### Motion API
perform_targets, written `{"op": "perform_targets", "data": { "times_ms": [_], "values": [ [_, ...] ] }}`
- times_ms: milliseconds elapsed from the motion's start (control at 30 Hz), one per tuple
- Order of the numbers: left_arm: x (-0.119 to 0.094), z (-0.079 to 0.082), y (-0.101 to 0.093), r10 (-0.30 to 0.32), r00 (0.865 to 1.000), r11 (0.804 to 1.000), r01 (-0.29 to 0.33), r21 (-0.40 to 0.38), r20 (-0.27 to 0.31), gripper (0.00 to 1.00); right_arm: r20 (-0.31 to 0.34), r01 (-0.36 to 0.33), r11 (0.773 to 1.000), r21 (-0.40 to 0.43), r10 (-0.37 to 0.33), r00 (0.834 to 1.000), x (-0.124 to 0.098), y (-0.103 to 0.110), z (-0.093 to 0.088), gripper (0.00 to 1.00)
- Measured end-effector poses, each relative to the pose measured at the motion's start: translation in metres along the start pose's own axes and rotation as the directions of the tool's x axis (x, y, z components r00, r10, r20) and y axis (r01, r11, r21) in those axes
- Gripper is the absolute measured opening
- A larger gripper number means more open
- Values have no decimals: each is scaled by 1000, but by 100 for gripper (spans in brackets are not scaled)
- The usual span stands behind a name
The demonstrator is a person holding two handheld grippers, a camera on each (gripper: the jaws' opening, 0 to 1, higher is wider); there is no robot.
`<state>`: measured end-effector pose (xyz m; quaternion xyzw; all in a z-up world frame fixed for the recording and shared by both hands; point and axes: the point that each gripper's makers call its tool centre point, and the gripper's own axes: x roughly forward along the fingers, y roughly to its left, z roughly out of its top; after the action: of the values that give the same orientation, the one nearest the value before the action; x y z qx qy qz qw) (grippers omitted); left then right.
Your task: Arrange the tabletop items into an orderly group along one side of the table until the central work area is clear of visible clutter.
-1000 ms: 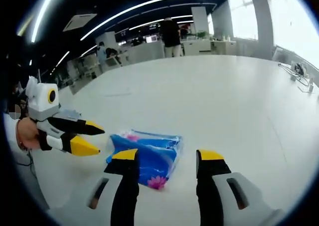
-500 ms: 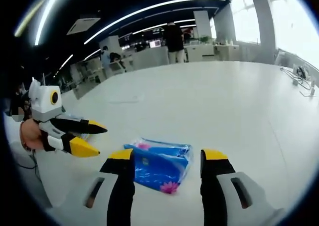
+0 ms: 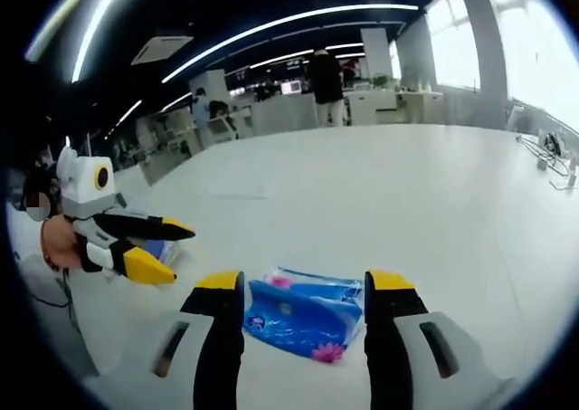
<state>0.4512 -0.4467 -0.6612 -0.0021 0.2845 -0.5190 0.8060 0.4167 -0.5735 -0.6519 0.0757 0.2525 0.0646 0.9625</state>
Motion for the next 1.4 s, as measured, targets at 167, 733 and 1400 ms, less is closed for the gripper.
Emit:
{"op": "perform_targets", "data": {
  "times_ms": [167, 733, 1400],
  "values": [
    [-14, 5, 4, 14, 1000, 1000, -14, 1, 16, 66, 10, -14, 1000, -7, 14, 1000, 0, 11, 6, 52],
    [-71, 24, 21, 59, 995, 998, -59, 3, 83, 71, 48, -69, 997, -36, 71, 996, -1, 59, 25, 51],
    [-171, 11, 65, 178, 977, 984, -178, -11, 120, 71, 73, -140, 988, -65, 144, 987, 2, 140, 37, 52]
  ]
}}
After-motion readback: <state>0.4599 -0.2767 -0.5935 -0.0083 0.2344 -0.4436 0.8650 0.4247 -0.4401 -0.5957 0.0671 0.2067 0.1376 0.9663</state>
